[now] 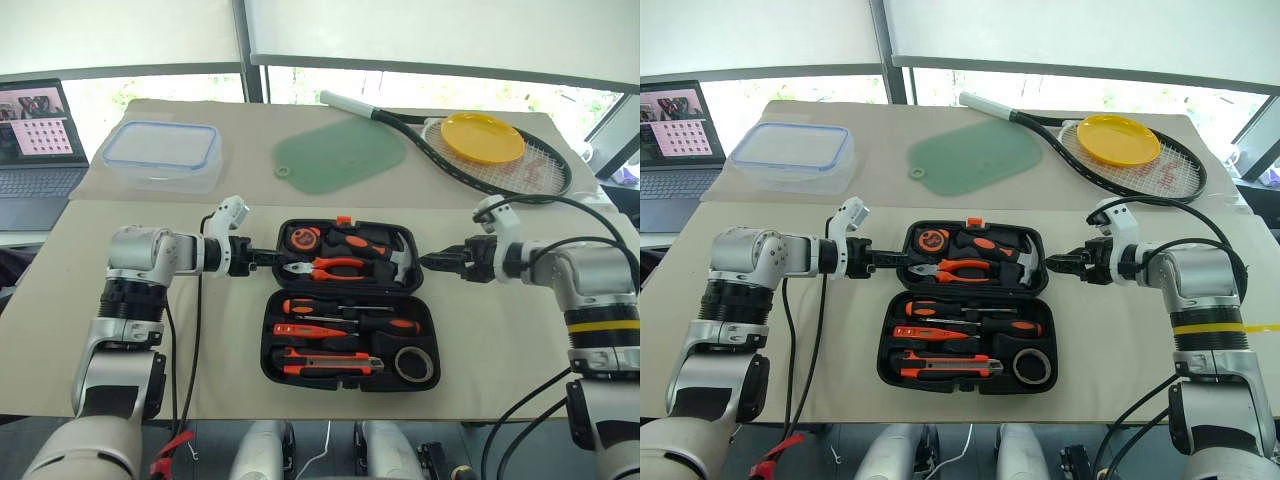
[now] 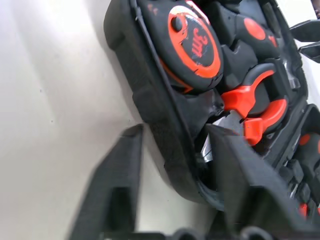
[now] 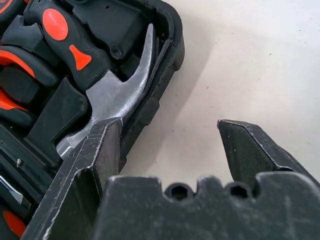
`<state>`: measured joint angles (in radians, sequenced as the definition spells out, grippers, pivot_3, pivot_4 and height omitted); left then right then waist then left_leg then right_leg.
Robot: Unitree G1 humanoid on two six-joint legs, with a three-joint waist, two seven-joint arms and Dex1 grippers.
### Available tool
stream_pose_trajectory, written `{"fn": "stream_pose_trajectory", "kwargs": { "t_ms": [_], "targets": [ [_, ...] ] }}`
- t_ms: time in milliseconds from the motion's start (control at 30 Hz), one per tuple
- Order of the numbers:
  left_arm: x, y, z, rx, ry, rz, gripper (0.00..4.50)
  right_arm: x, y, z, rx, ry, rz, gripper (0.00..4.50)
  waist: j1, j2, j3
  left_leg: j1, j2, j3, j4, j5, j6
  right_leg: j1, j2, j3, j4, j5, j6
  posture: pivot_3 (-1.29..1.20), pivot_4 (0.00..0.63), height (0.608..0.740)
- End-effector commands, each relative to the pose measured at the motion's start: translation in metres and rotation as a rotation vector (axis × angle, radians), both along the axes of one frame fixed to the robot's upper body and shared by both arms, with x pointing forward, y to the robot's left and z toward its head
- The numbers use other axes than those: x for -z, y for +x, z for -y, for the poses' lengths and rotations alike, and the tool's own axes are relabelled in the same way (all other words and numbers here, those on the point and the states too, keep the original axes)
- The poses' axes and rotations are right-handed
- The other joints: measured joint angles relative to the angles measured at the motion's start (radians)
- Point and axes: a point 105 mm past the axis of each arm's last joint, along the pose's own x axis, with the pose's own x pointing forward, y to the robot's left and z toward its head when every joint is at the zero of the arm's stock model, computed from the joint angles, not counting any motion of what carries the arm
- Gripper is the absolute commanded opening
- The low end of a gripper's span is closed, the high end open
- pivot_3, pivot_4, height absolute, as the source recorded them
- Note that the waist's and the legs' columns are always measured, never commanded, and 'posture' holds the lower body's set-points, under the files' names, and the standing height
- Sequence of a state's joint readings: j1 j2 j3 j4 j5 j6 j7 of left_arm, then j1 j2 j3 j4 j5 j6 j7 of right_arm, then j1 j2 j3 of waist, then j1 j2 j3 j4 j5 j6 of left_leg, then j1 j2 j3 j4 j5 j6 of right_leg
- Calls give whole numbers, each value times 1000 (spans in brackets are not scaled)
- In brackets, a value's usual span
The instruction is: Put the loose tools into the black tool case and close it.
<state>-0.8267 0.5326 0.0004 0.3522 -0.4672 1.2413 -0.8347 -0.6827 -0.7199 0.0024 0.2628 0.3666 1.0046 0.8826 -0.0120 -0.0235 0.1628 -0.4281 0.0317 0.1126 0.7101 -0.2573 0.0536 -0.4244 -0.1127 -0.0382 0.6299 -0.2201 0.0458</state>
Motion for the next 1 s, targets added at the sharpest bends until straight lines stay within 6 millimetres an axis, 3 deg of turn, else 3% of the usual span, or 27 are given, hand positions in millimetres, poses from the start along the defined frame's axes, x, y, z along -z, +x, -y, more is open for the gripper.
{"fn": "stream_pose_trajectory", "kwargs": {
  "t_ms": [33,67,167,367,400,700,800,1000],
  "targets": [
    [-9,2,4,15,9,43,588,-9,0,-7,-29,7,26,3569,4,0,0,0,0,0,0,0,0,0,0,0,0,0,0,0,150,738],
    [-9,3,4,15,10,46,256,-11,-1,-8,-38,6,27,3569,7,0,0,0,0,0,0,0,0,0,-1,0,0,0,0,0,150,738],
    [-9,3,5,16,11,48,256,-17,-5,-9,-48,27,31,3569,10,0,0,0,0,0,1,0,0,1,-1,0,0,0,0,0,150,738],
    [-9,3,7,19,2,47,117,-7,-9,-7,-49,0,6,3569,12,0,0,0,0,0,1,0,0,1,-1,0,0,0,0,0,150,738],
    [-9,3,8,19,1,47,0,-5,-8,-7,-43,0,4,3053,12,0,0,0,0,0,1,0,0,1,-1,0,0,0,0,0,150,738],
    [-15,1,12,32,-30,49,0,-8,-6,-11,-40,18,28,179,10,0,0,2,0,0,1,0,0,2,-1,0,0,0,0,0,150,738],
    [-18,-1,14,51,-36,72,0,-14,-4,-13,-35,35,52,21,11,0,0,3,0,0,1,0,0,2,-1,0,0,0,0,0,150,738],
    [-52,-1,27,119,-101,280,0,-43,7,-19,-24,57,203,21,12,0,0,1,0,0,1,0,0,1,-1,0,0,1,0,0,150,738]
  ]
}}
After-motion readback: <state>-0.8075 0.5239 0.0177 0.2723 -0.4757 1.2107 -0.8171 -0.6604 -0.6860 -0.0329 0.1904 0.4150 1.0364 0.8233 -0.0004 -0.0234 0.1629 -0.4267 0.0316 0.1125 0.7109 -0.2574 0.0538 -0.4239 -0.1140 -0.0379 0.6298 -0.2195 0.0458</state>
